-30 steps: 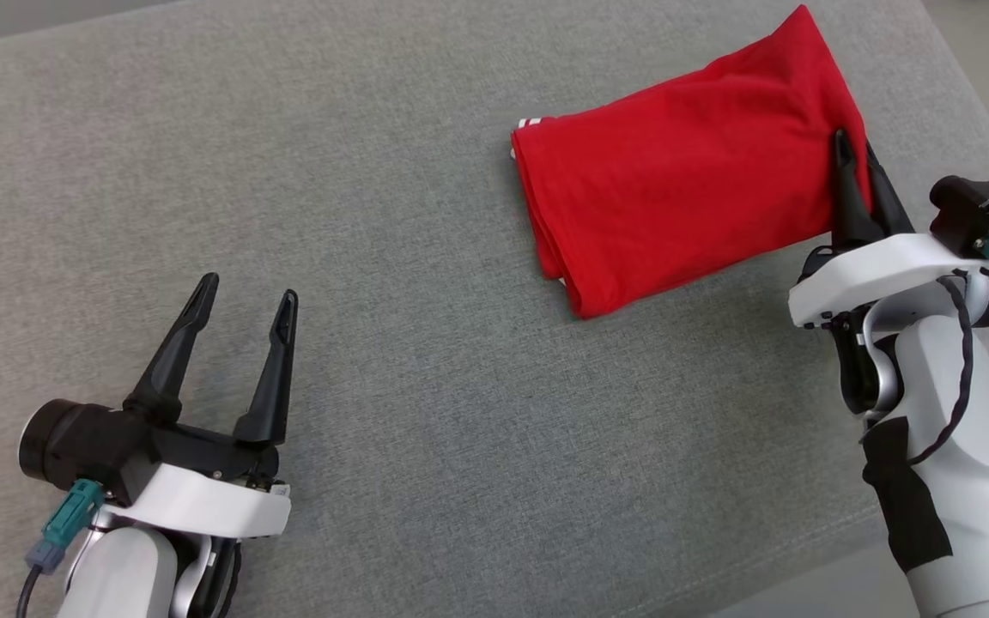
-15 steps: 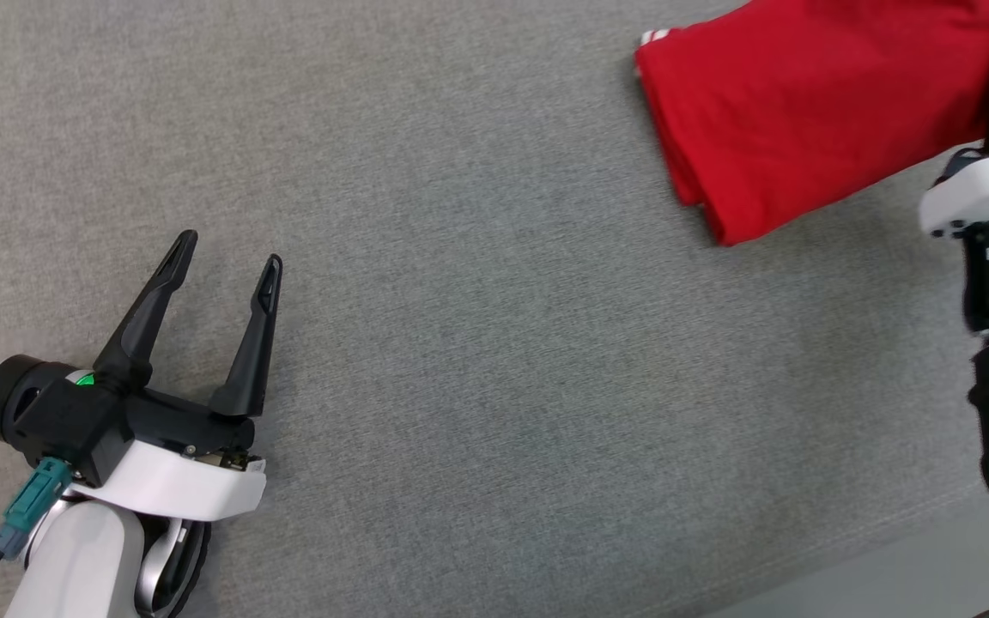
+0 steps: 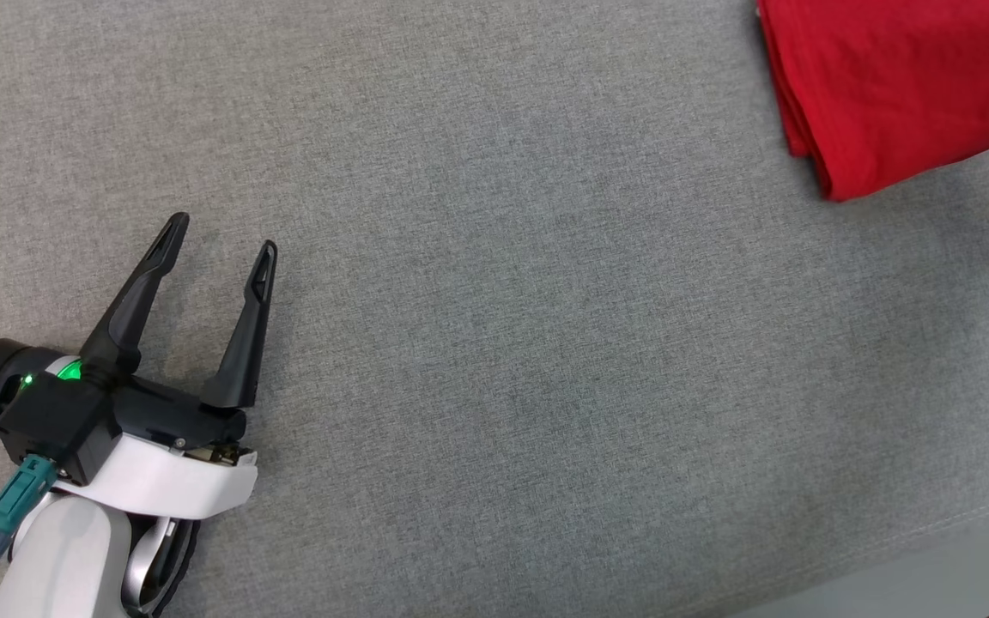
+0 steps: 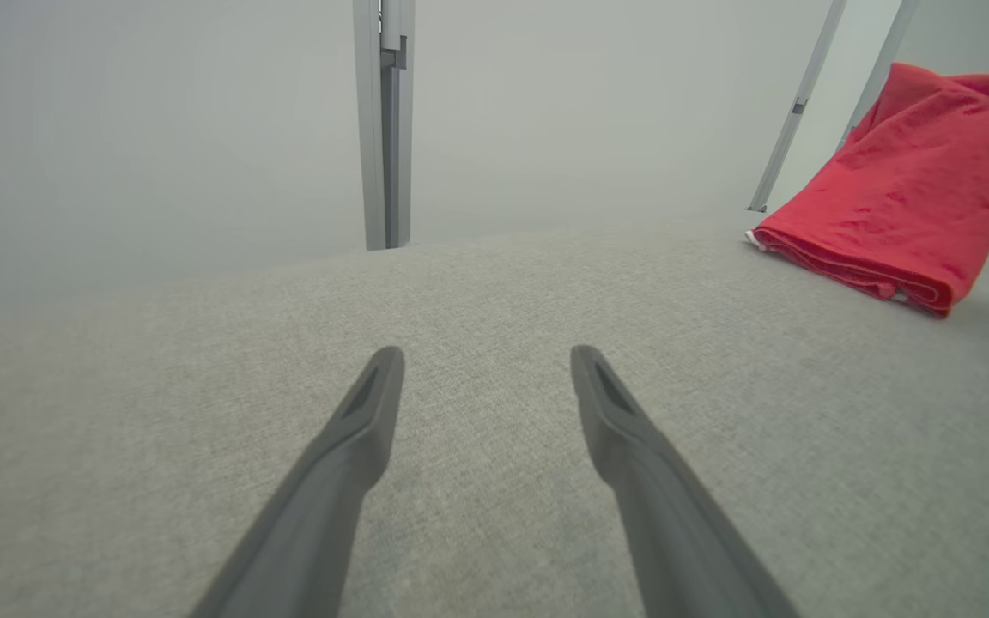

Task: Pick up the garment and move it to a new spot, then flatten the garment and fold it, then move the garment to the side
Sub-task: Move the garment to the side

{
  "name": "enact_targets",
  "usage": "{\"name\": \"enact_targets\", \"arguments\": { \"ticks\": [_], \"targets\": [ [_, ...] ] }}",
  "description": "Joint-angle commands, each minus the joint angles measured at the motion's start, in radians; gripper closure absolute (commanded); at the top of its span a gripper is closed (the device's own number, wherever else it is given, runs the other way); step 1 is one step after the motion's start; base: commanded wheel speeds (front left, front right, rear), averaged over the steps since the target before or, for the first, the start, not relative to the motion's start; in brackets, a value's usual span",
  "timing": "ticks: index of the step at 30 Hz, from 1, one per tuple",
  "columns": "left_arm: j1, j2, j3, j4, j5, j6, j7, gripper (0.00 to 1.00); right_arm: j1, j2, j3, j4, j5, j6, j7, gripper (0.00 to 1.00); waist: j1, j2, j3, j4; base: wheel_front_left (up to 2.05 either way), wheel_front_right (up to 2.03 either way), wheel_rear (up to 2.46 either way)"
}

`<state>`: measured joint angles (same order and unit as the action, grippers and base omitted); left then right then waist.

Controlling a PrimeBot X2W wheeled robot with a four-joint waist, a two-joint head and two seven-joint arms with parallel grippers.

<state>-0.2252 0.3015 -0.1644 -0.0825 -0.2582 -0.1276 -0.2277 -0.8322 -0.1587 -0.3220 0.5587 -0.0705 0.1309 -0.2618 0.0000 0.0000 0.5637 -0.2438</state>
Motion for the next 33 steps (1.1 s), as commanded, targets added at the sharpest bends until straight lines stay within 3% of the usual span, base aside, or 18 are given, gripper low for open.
{"name": "enact_targets", "arguments": {
  "ticks": [1,9,10,11,13,14,15,19,25,31,33],
  "targets": [
    [-0.013,0.007,0.0,-0.007,0.0,0.004,0.002,0.0,0.003,-0.005,-0.014,-0.017,-0.016,0.0,-0.006,1.0,0.0,0.0,-0.001,0.001,0.0,0.0,0.0],
    [-0.016,0.014,-0.008,-0.026,-0.003,0.008,0.01,0.0,0.006,-0.001,-0.044,0.022,-0.147,0.0,-0.006,1.0,0.0,0.0,0.002,0.006,0.0,0.0,0.0],
    [-0.018,0.015,-0.009,-0.028,-0.003,0.008,0.01,0.0,0.001,0.001,-0.058,0.024,-0.169,0.0,-0.006,0.9,0.0,0.0,0.004,0.008,0.0,0.0,0.0],
    [-0.02,0.016,-0.01,-0.03,-0.003,0.008,0.01,0.0,-0.004,0.004,-0.071,0.027,-0.192,0.0,-0.006,0.72,0.0,0.0,0.006,0.01,0.0,0.0,0.0],
    [-0.024,0.016,-0.013,-0.032,-0.005,0.009,0.012,0.0,-0.014,0.013,-0.092,0.036,-0.238,0.0,-0.006,0.61,0.0,0.0,0.01,0.015,0.0,0.0,0.0],
    [-0.026,0.016,-0.015,-0.033,-0.006,0.009,0.012,0.0,-0.016,0.015,-0.105,0.04,-0.26,0.0,-0.006,0.47,0.0,0.0,0.011,0.018,0.0,0.0,0.0],
    [-0.028,0.015,-0.016,-0.034,-0.007,0.01,0.012,0.0,-0.019,0.018,-0.117,0.042,-0.283,0.0,-0.006,0.0,0.0,0.0,0.013,0.021,0.0,0.0,0.0],
    [-0.033,0.012,-0.017,-0.028,-0.012,0.011,0.006,0.0,-0.025,0.046,-0.146,0.029,-0.343,0.0,-0.006,0.0,0.0,0.0,0.014,0.033,0.0,0.0,0.0],
    [-0.037,-0.001,-0.022,-0.009,-0.02,0.015,-0.002,0.0,-0.03,0.08,-0.119,0.012,-0.337,0.0,-0.006,0.0,0.0,0.0,0.0,0.045,0.0,0.0,0.0],
    [-0.032,-0.027,-0.027,0.034,-0.037,0.027,-0.009,0.0,-0.005,0.104,-0.018,0.016,-0.22,0.0,-0.005,0.0,0.0,0.0,-0.043,0.064,0.0,0.0,0.0],
    [-0.032,-0.04,-0.029,0.053,-0.041,0.035,-0.009,0.0,0.001,0.105,0.03,0.036,-0.123,0.0,-0.005,0.0,0.0,0.0,-0.063,0.075,0.0,0.0,0.0]
  ]
}}
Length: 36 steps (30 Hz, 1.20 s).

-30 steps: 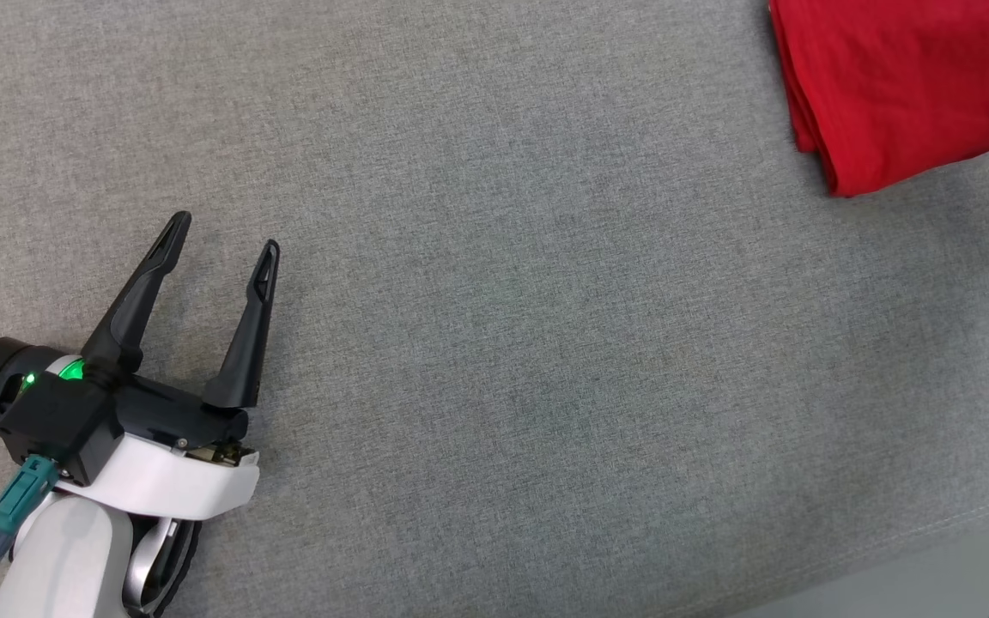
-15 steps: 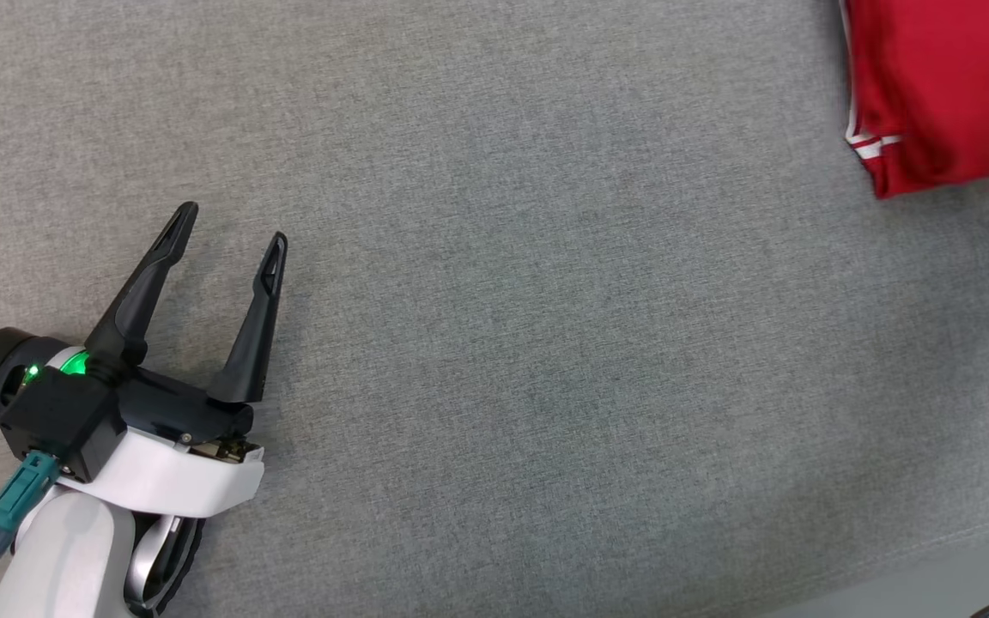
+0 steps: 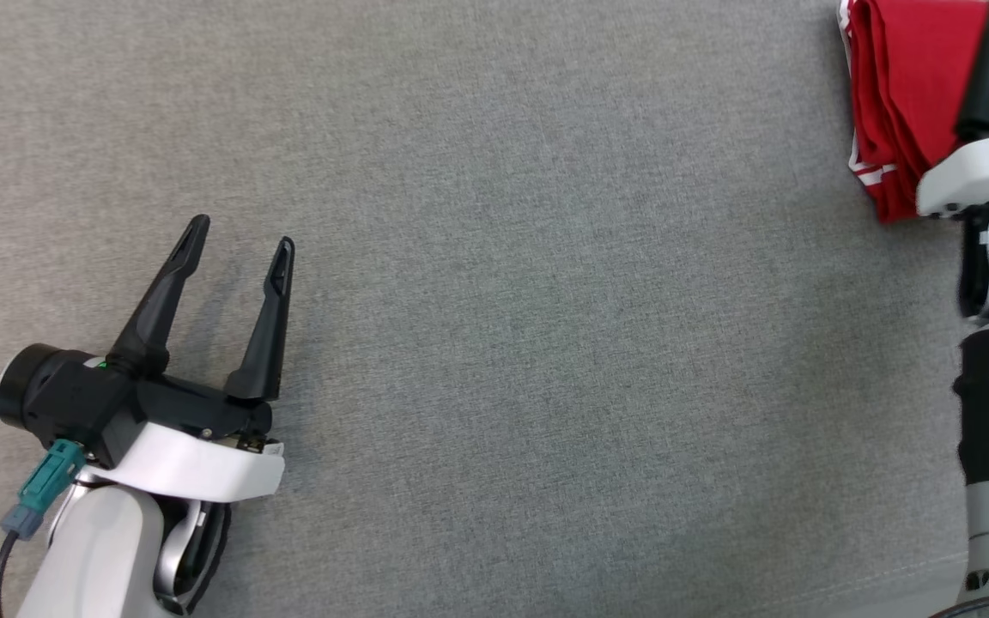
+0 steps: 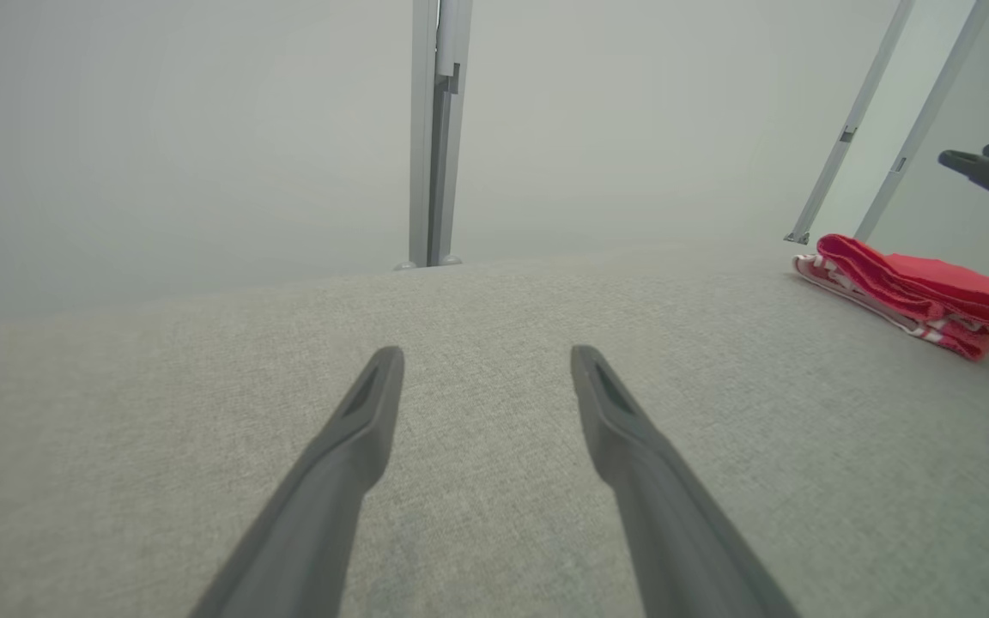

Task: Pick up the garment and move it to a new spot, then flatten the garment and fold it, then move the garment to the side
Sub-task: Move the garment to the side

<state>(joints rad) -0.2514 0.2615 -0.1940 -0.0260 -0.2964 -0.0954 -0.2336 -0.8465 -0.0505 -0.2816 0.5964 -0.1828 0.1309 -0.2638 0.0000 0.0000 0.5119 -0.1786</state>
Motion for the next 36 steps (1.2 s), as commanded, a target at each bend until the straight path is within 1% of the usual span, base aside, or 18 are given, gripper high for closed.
{"name": "enact_targets", "arguments": {
  "ticks": [1,4,8,11,18,22,26,27,28,30,31,36],
  "targets": [
    [-0.008,-0.006,-0.001,0.004,-0.006,0.006,-0.005,0.0,0.018,-0.002,0.022,0.011,0.033,0.0,-0.002,0.0,0.0,0.0,-0.021,0.016,0.0,0.0,0.0],
    [-0.009,-0.027,-0.001,0.028,-0.02,0.011,-0.011,0.0,0.031,-0.004,0.113,0.039,0.133,0.0,-0.002,0.0,0.0,0.0,-0.056,0.036,0.0,0.0,0.0],
    [0.004,-0.06,0.003,0.065,-0.041,0.022,-0.019,0.0,0.066,-0.005,0.211,0.051,0.216,0.0,-0.002,0.0,0.0,0.0,-0.115,0.066,0.0,0.0,0.0],
    [0.018,-0.08,0.014,0.091,-0.055,0.034,-0.023,0.0,0.094,-0.004,0.288,0.048,0.259,0.0,-0.002,0.0,0.0,0.0,-0.158,0.089,0.0,0.0,0.0],
    [0.048,-0.133,0.054,0.162,-0.105,0.055,-0.029,0.0,0.21,-0.004,0.417,-0.007,0.32,0.0,-0.002,0.0,0.0,0.0,-0.273,0.14,0.0,0.0,0.0],
    [0.076,-0.152,0.071,0.195,-0.122,0.058,-0.03,0.0,0.296,-0.005,0.471,-0.072,0.346,0.0,-0.002,0.0,0.0,0.0,-0.339,0.156,0.0,0.0,0.0],
    [0.118,-0.168,0.088,0.224,-0.13,0.062,-0.031,0.0,0.413,-0.005,0.492,-0.159,0.383,0.0,-0.002,0.0,0.0,0.0,-0.414,0.169,0.0,0.0,0.0],
    [0.118,-0.168,0.088,0.224,-0.13,0.062,-0.031,0.0,0.413,-0.005,0.492,-0.159,0.383,0.0,-0.002,0.0,0.0,0.0,-0.414,0.169,0.0,0.0,0.0],
    [0.144,-0.174,0.099,0.231,-0.128,0.061,-0.032,0.0,0.467,-0.003,0.508,-0.193,0.39,0.0,-0.002,0.0,0.0,0.0,-0.444,0.168,0.0,0.0,0.0],
    [0.171,-0.184,0.098,0.24,-0.131,0.05,-0.031,0.0,0.521,-0.004,0.523,-0.213,0.394,0.0,-0.002,0.0,0.0,0.0,-0.47,0.168,0.0,0.0,0.0],
    [0.171,-0.184,0.098,0.24,-0.131,0.05,-0.031,0.0,0.521,-0.004,0.523,-0.213,0.394,0.0,-0.002,0.0,0.0,0.0,-0.47,0.168,0.0,0.0,0.0],
    [0.229,-0.192,0.113,0.233,-0.097,0.037,-0.031,0.0,0.612,-0.004,0.528,-0.265,0.4,0.0,-0.002,0.0,0.0,0.0,-0.515,0.164,0.0,0.0,0.0]
  ]
}}
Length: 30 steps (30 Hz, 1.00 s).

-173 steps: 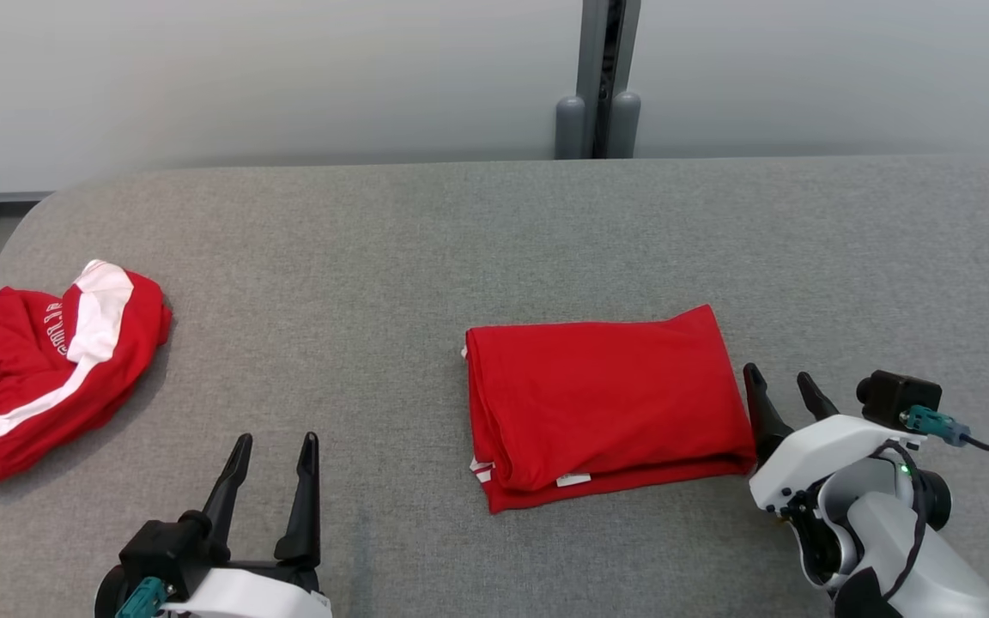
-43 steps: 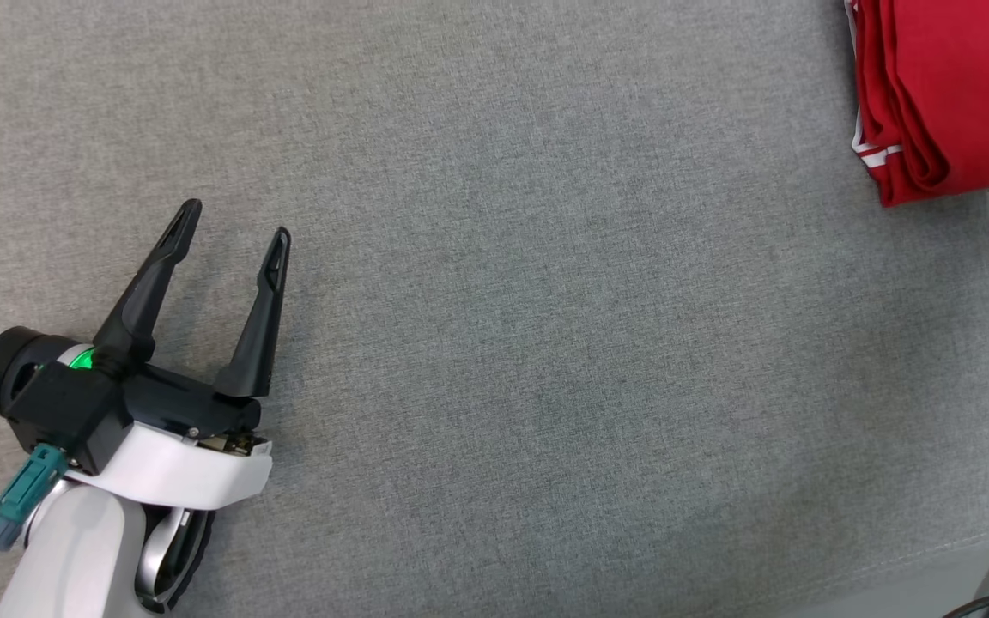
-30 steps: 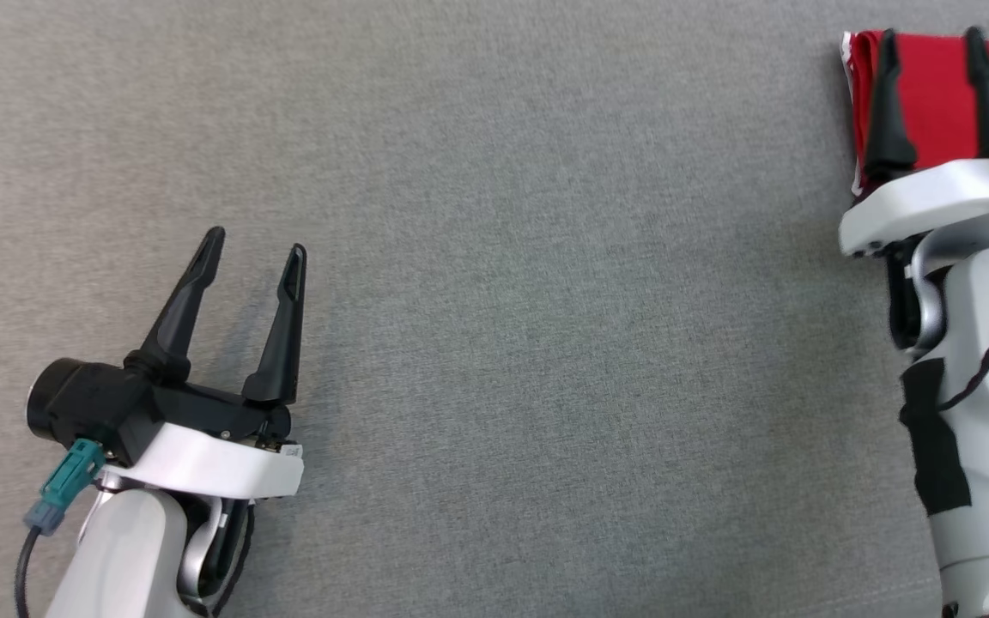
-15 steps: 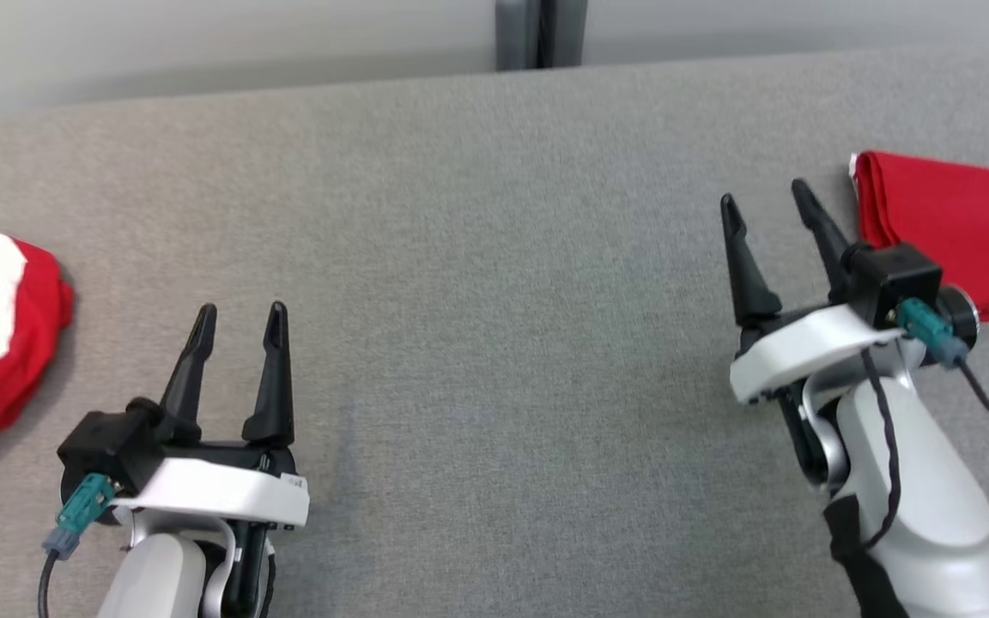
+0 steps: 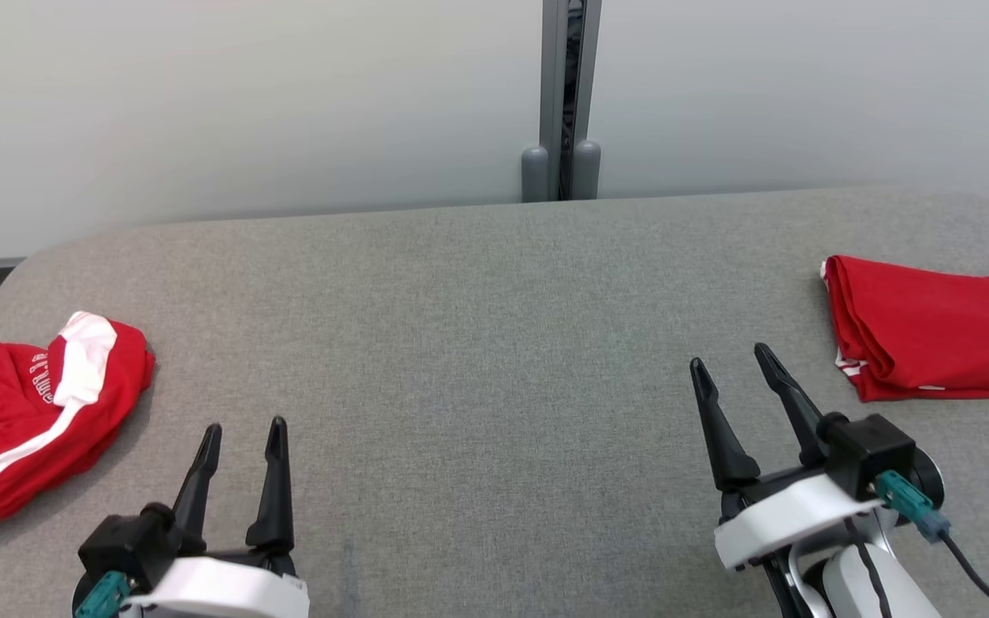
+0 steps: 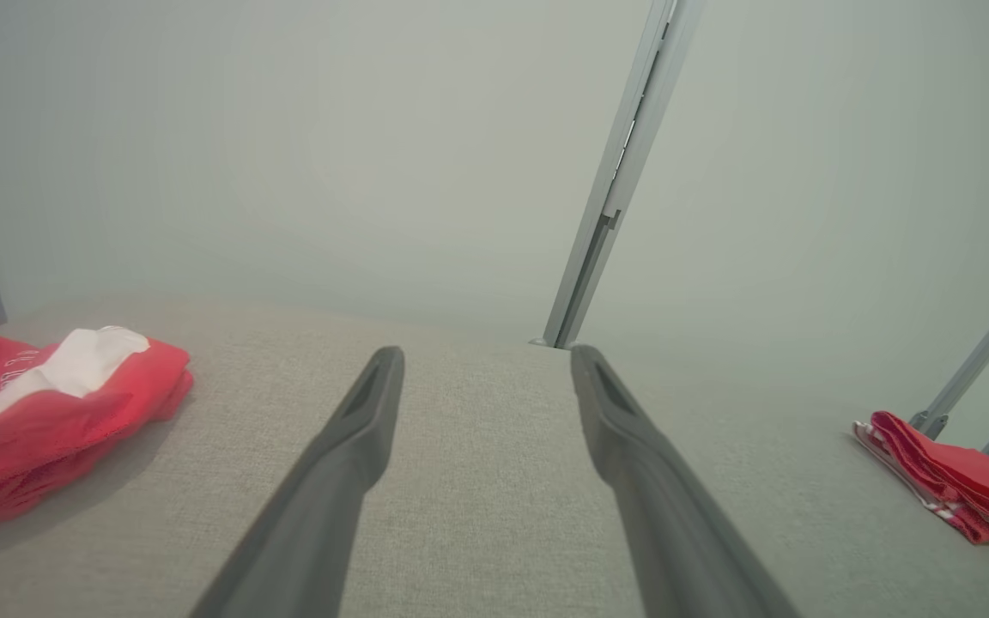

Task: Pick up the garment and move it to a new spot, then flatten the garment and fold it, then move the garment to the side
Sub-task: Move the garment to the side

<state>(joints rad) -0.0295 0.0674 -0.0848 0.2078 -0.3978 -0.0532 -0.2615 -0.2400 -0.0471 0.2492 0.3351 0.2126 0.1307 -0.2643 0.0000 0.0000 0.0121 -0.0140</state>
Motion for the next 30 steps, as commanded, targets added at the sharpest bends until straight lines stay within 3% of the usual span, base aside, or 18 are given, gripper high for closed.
{"name": "enact_targets", "arguments": {
  "ticks": [1,16,30],
  "targets": [
    [0.019,0.0,0.01,-0.001,0.014,-0.007,-0.003,0.0,0.024,-0.007,-0.005,-0.017,0.003,0.0,-0.001,0.0,0.0,0.0,-0.021,-0.002,0.0,0.0,0.0],
    [0.142,-0.015,0.045,-0.062,0.116,-0.052,-0.003,0.0,0.2,-0.008,-0.008,-0.124,-0.002,0.0,-0.001,0.0,0.0,0.0,-0.086,0.0,0.0,0.0,0.0],
    [0.164,-0.015,0.058,-0.055,0.112,-0.021,-0.003,0.0,0.236,-0.007,-0.056,-0.138,0.061,0.0,-0.001,0.0,0.0,0.0,-0.096,-0.008,0.0,0.0,0.0]
  ]
}}
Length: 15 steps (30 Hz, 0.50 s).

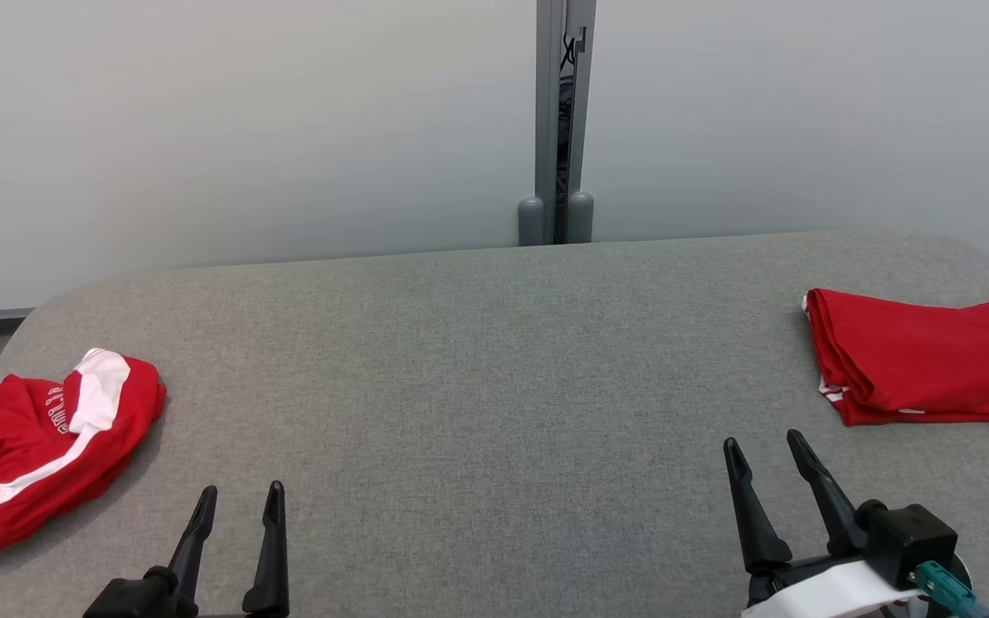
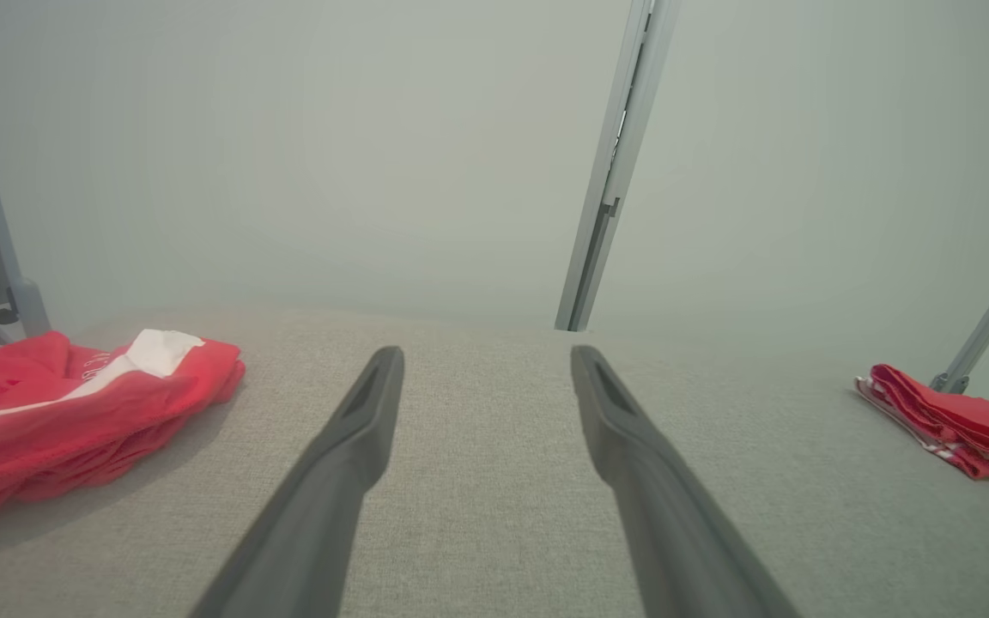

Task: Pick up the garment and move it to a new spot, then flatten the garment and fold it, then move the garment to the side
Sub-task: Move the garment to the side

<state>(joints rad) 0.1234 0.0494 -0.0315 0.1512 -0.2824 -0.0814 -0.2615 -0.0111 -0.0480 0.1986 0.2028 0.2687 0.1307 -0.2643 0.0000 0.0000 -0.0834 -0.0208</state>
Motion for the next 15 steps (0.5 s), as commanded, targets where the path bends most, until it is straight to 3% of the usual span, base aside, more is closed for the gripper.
{"name": "enact_targets", "arguments": {
  "ticks": [1,15],
  "targets": [
    [0.01,0.003,0.005,0.002,-0.006,0.008,-0.003,0.0,0.009,-0.006,-0.007,-0.006,0.002,0.0,-0.001,0.0,0.0,0.0,-0.002,-0.002,0.0,0.0,0.0],
    [-0.007,0.003,0.013,0.03,-0.02,0.037,-0.003,0.0,0.013,-0.006,-0.015,-0.009,-0.022,0.0,-0.001,0.0,0.0,0.0,-0.002,-0.005,0.0,0.0,0.0]
  ]
}}
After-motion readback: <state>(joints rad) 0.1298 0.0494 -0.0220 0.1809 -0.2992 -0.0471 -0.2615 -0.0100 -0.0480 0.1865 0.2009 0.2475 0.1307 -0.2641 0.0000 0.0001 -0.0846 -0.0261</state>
